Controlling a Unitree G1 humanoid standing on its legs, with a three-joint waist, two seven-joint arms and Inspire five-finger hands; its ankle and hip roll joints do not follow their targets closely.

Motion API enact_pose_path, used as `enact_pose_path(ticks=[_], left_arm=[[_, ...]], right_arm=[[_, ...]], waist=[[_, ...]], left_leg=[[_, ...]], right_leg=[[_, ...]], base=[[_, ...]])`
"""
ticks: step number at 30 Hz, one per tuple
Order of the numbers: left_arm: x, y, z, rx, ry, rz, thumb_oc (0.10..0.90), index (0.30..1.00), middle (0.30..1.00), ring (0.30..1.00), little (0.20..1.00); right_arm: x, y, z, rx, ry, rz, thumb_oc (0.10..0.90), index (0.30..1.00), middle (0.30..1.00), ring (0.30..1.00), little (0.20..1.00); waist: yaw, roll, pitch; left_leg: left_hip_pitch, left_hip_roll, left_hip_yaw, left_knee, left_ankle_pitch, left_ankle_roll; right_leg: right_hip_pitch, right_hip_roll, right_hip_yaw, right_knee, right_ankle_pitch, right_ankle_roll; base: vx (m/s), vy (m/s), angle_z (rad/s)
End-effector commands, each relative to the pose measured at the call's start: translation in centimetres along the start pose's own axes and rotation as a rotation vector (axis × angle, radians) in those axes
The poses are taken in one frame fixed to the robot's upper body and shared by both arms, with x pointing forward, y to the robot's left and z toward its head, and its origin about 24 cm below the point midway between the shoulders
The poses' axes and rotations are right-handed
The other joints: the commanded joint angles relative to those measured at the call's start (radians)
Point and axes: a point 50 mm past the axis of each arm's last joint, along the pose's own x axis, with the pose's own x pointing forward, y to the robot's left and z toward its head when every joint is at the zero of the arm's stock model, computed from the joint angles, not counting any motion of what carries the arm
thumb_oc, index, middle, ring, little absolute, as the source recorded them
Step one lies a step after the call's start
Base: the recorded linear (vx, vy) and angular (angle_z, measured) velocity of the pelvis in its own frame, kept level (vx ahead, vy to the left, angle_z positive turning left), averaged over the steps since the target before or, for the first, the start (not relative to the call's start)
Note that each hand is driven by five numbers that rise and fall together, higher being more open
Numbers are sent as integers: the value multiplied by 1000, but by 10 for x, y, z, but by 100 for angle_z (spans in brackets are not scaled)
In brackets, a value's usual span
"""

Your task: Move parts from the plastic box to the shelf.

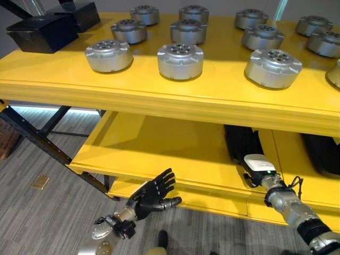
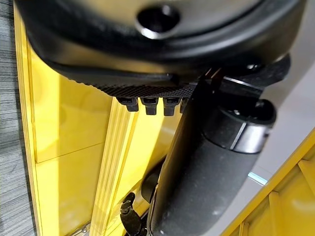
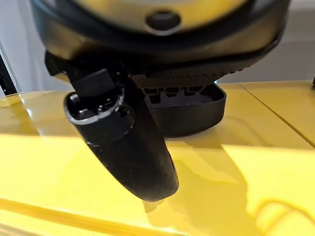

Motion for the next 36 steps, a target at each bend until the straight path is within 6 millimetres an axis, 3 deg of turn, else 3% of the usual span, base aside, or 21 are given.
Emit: enact_pose_path(ticks=[1, 9, 18, 36], left_arm=[[19, -22, 41, 82, -210, -159, 900, 1000, 1000, 1000, 1000], [19, -24, 39, 75, -206, -159, 900, 1000, 1000, 1000, 1000], [22, -27, 36, 63, -208, -163, 900, 1000, 1000, 1000, 1000], [22, -28, 33, 53, -206, -173, 900, 1000, 1000, 1000, 1000]], right_arm=[[13, -44, 18, 77, -117, -191, 900, 1000, 1000, 1000, 1000], [15, -45, 34, 214, -178, -184, 900, 1000, 1000, 1000, 1000], [18, -52, 48, 231, -216, -255, 900, 1000, 1000, 1000, 1000], [21, -56, 46, 201, -161, -364, 900, 1000, 1000, 1000, 1000]], waist=[[13, -3, -10], [13, -3, -11], [12, 0, -13], [19, 7, -17]], left_leg=[[108, 36, 62, -2, -177, -6], [111, 35, 60, -2, -180, -6], [112, 34, 58, -2, -180, -7], [115, 34, 55, -2, -180, -10]], right_leg=[[-80, 4, -58, 79, -57, -26], [-79, 4, -57, 79, -58, -28], [-77, 4, -57, 76, -56, -29], [-68, 3, -62, 67, -54, -28]], base=[[0, 0, 0], [0, 0, 0], [0, 0, 0], [0, 0, 0]])
